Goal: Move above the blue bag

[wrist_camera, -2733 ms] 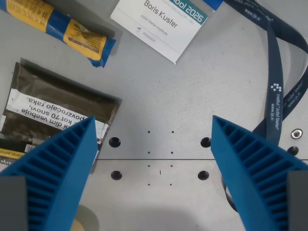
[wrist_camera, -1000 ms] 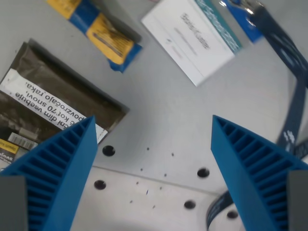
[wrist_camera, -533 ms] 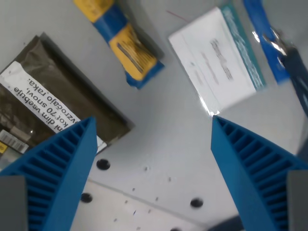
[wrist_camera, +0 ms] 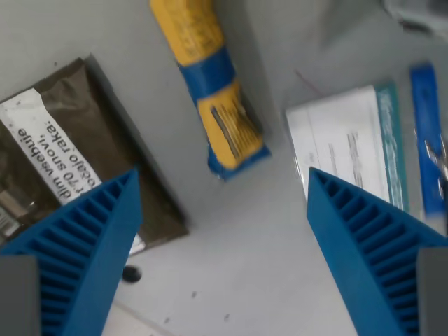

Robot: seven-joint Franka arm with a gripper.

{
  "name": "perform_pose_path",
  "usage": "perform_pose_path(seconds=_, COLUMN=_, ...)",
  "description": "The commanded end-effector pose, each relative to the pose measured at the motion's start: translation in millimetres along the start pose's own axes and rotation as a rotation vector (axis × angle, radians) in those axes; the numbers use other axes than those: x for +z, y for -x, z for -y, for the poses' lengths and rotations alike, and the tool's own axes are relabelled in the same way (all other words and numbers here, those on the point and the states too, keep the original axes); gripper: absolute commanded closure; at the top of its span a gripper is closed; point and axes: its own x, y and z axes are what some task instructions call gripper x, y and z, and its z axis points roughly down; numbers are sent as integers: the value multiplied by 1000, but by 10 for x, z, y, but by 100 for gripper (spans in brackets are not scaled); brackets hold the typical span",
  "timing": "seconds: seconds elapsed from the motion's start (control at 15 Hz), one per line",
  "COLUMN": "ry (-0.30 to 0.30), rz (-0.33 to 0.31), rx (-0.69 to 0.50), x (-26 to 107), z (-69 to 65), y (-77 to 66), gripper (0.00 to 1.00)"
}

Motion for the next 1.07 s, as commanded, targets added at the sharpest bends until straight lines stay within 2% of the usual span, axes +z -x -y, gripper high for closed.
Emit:
perform_pose_path(seconds=0.07, ry=-21, rz=-71, rx=-363, x=111, z=18, y=-93, gripper=0)
perform_pose_path(seconds=0.6, ry=-37, rz=-38, rx=-420, x=396, z=44, y=-330, gripper=0)
perform_pose_path(seconds=1.07, ry=-31, rz=-39, rx=-377, x=510, z=38, y=-406, gripper=0)
